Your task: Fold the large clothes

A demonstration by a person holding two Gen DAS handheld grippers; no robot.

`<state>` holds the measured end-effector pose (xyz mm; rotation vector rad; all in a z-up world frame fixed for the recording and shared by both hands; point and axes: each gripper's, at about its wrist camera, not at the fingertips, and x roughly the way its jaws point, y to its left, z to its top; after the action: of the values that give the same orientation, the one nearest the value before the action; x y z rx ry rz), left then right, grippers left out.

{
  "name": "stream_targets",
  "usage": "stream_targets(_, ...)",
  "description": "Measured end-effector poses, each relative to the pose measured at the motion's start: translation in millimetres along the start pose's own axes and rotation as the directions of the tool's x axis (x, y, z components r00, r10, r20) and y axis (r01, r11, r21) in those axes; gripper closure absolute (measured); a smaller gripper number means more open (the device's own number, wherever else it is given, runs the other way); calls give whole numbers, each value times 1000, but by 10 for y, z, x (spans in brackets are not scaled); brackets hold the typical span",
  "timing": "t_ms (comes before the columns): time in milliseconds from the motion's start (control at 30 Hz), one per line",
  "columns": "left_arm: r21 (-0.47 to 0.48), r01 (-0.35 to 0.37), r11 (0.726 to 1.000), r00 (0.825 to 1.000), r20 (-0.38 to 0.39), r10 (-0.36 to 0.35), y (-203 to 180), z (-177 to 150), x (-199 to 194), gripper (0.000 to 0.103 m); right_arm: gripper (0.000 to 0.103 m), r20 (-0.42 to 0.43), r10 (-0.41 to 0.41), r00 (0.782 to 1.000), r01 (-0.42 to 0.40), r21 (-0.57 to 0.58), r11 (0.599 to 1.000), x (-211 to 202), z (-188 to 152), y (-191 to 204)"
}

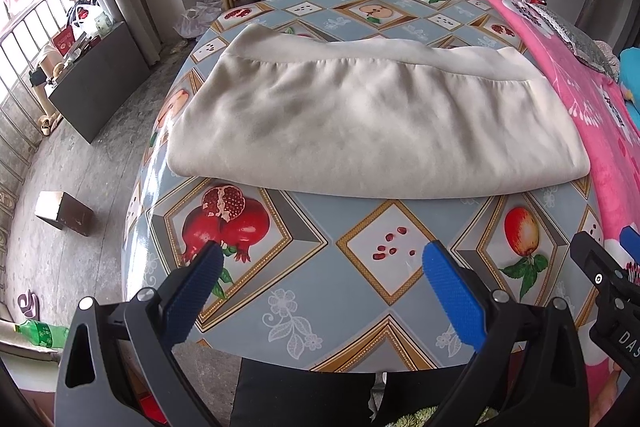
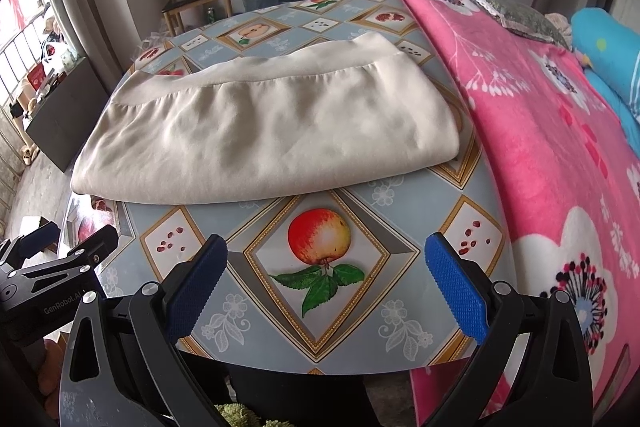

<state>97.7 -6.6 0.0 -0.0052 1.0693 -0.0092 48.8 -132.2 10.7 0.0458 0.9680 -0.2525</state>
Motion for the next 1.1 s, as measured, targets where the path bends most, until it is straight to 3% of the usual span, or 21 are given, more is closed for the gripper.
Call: stream_targets(1100,4,2,1000,1000,2,-2,3,4,12,5,7,-6,1,1000,-1,3,1000,35,4,4)
